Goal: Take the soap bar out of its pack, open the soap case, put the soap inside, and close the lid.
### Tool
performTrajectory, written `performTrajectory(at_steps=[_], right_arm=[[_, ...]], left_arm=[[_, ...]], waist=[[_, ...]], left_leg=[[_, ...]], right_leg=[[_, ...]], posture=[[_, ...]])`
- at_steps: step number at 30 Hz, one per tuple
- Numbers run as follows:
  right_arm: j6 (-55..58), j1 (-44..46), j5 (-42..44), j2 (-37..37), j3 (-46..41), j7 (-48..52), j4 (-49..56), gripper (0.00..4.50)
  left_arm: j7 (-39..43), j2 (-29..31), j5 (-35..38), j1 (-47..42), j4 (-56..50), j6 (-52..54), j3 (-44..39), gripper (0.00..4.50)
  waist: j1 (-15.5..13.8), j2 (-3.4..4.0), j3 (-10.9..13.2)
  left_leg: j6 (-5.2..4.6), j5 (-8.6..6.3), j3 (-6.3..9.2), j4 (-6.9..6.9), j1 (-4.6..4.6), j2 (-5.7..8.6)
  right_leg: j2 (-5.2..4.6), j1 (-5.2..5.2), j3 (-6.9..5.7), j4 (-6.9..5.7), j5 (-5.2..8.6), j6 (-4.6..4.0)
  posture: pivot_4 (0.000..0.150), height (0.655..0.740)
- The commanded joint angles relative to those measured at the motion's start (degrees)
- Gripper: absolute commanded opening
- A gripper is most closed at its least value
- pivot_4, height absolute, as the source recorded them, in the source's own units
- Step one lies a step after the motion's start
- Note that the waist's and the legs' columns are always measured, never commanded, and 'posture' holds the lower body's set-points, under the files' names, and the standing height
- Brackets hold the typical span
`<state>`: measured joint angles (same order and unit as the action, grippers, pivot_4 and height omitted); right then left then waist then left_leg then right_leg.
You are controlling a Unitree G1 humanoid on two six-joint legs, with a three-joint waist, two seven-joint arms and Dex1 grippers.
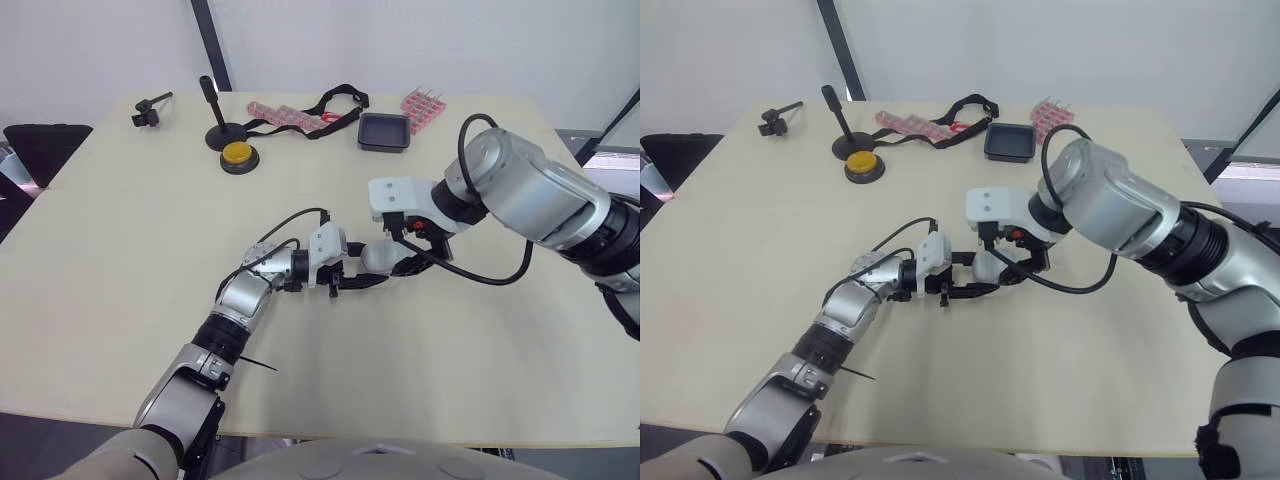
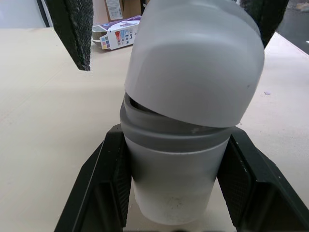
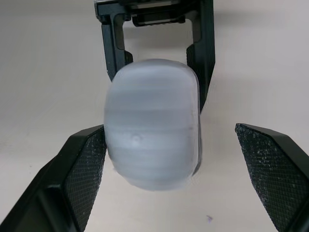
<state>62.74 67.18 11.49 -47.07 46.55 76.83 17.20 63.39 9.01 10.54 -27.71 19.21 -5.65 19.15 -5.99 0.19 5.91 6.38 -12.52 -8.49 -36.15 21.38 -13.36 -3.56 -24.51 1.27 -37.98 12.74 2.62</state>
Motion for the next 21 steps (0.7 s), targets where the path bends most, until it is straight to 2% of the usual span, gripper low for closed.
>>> performTrajectory(at_steps=[1,21], right_arm=[[-0.27,1.64,-0.16,-0.25,-2.32,0.46,0.8,4.47],[0.3,1.75,0.82,0.12,-3.8,0.83,1.57,4.47]], left_arm=[[-0.12,0.12,-0.47,0.07,-0.53,0.32,0.27,1.96],[0.15,0.04,-0.53,-0.03,-0.52,0.51,0.46,1.96]], waist=[[0.0,0.0,0.0],[-0.04,-0.01,0.0]], left_leg=[[0.0,0.0,0.0,0.0,0.0,0.0],[0.0,0.0,0.0,0.0,0.01,0.0]], right_leg=[[0.0,0.0,0.0,0.0,0.0,0.0],[0.0,0.0,0.0,0.01,0.0,0.0]], posture=[[0.15,0.7291],[0.15,0.7291]])
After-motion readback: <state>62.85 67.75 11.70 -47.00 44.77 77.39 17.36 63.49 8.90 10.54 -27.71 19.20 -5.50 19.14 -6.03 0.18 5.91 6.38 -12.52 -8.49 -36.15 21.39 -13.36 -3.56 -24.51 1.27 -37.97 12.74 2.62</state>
